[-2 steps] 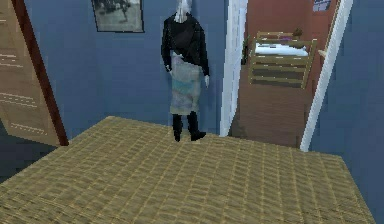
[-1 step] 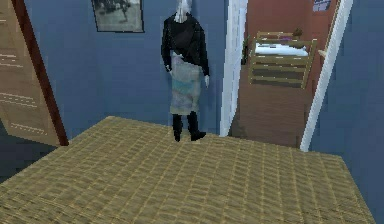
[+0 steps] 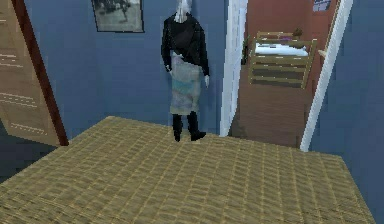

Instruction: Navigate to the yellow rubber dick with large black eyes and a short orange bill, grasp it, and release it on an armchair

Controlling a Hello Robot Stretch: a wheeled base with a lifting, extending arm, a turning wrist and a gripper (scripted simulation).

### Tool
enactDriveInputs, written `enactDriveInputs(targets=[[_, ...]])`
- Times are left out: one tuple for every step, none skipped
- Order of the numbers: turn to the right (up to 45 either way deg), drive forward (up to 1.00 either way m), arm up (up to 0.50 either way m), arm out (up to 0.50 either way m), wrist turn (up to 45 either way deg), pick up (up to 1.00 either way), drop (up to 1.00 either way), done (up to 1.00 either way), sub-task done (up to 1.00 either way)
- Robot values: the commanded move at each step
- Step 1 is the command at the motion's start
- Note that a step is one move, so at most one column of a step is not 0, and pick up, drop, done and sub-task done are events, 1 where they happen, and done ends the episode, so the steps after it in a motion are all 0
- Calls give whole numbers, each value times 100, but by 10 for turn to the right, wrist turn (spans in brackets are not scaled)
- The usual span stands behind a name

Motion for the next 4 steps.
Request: enactDriveInputs(targets=[[0,0,0,0,450,0,0,0,0],[0,0,0,0,450,0,0,0,0],[0,0,-22,0,0,0,0,0,0],[0,0,0,0,0,100,0,0,0]])
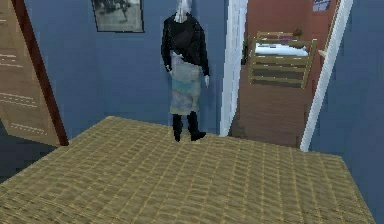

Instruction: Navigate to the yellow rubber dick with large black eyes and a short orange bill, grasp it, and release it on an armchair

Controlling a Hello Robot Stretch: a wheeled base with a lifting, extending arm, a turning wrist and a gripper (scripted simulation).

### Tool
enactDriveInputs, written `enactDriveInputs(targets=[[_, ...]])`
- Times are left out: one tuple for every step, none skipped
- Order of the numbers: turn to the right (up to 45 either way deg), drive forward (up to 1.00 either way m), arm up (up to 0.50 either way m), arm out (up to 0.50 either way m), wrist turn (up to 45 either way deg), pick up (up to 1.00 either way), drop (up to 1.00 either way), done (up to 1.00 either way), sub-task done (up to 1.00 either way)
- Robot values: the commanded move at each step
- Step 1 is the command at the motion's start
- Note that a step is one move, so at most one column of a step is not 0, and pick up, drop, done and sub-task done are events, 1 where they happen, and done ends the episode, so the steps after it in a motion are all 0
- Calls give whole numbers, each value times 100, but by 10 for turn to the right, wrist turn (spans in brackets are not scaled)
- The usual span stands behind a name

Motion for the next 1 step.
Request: enactDriveInputs(targets=[[0,0,10,0,0,0,0,0,0]])
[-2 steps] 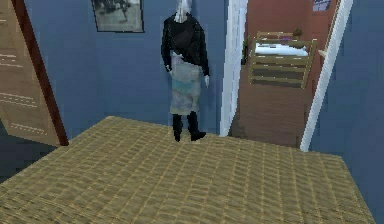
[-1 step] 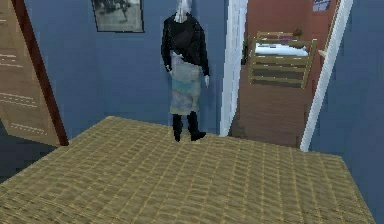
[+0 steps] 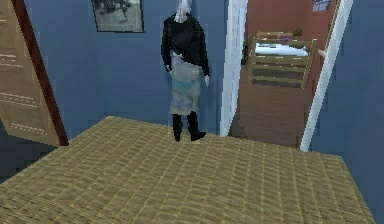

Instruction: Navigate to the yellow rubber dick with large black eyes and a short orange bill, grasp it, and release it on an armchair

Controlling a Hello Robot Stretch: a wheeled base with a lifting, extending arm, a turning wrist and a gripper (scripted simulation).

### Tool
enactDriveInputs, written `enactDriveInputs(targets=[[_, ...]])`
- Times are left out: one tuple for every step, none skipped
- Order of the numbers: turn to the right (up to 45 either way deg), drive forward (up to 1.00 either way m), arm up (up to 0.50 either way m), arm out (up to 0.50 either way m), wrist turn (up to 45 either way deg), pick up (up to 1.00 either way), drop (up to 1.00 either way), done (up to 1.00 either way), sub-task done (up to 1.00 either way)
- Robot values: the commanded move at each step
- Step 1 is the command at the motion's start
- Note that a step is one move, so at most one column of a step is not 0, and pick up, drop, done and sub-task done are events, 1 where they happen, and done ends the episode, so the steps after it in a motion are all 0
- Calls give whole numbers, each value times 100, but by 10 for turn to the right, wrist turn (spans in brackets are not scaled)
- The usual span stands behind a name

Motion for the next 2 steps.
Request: enactDriveInputs(targets=[[0,0,12,0,0,0,0,0,0],[0,0,0,0,-450,0,0,0,0]])
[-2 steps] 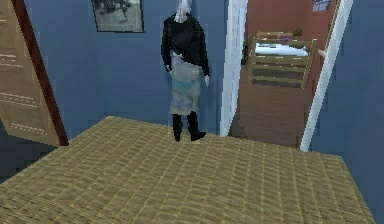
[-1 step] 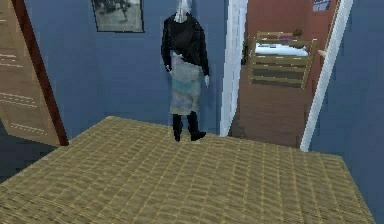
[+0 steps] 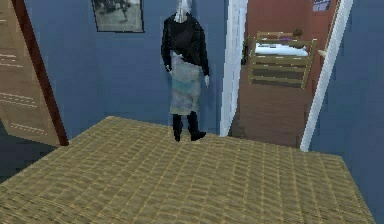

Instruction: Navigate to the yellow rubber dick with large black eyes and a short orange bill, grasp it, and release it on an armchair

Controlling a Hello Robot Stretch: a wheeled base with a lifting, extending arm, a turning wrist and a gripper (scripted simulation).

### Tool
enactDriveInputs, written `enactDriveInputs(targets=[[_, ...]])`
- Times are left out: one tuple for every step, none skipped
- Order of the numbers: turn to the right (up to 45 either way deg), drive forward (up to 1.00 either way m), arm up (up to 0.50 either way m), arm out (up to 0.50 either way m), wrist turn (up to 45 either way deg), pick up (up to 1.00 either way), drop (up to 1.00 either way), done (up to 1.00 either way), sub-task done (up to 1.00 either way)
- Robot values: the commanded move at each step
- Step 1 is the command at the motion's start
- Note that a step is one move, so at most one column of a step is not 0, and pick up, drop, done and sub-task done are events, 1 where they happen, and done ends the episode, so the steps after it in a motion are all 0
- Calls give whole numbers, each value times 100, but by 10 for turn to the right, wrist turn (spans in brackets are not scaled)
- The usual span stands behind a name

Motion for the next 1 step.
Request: enactDriveInputs(targets=[[0,0,0,0,-450,0,0,0,0]])
